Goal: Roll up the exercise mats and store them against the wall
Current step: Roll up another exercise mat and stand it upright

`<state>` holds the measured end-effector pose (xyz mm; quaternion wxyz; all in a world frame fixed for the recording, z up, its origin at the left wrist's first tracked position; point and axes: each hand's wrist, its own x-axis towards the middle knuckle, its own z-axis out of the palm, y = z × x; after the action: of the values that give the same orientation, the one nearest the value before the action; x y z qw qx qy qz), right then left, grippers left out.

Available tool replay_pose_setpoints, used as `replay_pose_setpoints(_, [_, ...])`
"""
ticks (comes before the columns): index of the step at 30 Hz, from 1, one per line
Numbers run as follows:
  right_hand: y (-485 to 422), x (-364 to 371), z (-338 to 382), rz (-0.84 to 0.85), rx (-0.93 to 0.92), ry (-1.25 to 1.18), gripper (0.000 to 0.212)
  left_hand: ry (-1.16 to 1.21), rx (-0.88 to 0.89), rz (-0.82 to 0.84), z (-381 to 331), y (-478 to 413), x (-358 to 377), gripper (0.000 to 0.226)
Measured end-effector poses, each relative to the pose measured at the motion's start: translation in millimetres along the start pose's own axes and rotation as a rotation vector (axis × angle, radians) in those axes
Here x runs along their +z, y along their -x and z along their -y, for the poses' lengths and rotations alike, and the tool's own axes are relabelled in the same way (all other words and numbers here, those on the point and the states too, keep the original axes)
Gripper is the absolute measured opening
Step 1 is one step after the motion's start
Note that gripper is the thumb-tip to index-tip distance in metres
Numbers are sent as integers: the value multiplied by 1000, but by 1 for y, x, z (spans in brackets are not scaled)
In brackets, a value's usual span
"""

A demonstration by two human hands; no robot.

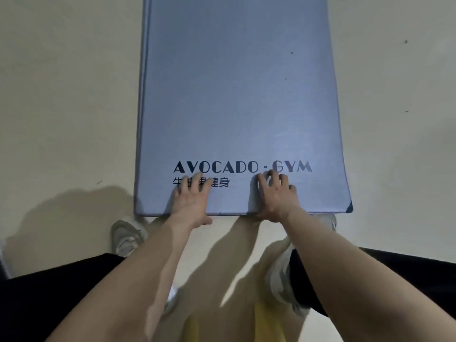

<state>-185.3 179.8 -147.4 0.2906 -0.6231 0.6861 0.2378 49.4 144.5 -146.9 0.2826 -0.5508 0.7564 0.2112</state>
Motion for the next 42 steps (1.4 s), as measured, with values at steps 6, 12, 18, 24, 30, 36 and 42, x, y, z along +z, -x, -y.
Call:
replay_pose_setpoints(6, [6, -8, -13, -20, -93, 59, 93, 132, 92, 17, 21, 0, -14, 92])
replay_pose_setpoints(12, [17, -114, -35, -197, -68, -239, 38, 706, -11, -25, 49, -6, -102, 12])
replay_pose_setpoints(18, [-14, -86, -12, -788, -16, 129, 11, 98, -6, -759, 15, -30, -101, 10])
replay_pose_setpoints(24, [-39, -25, -32, -722, -158, 80, 59, 120, 104, -682, 28, -55, -39, 60])
replay_pose_setpoints(30, [-60, -11, -58, -502, -282, 132, 67, 165, 185, -353, 45, -63, -29, 70])
replay_pose_setpoints(36, [-46, -71, -59, -225, -212, -8, 58, 73, 114, -240, 48, -58, -82, 51])
replay_pose_setpoints(42, [-84, -103, -52, 32, -122, -116, 52, -14, 106, -547, 26, -68, -89, 35])
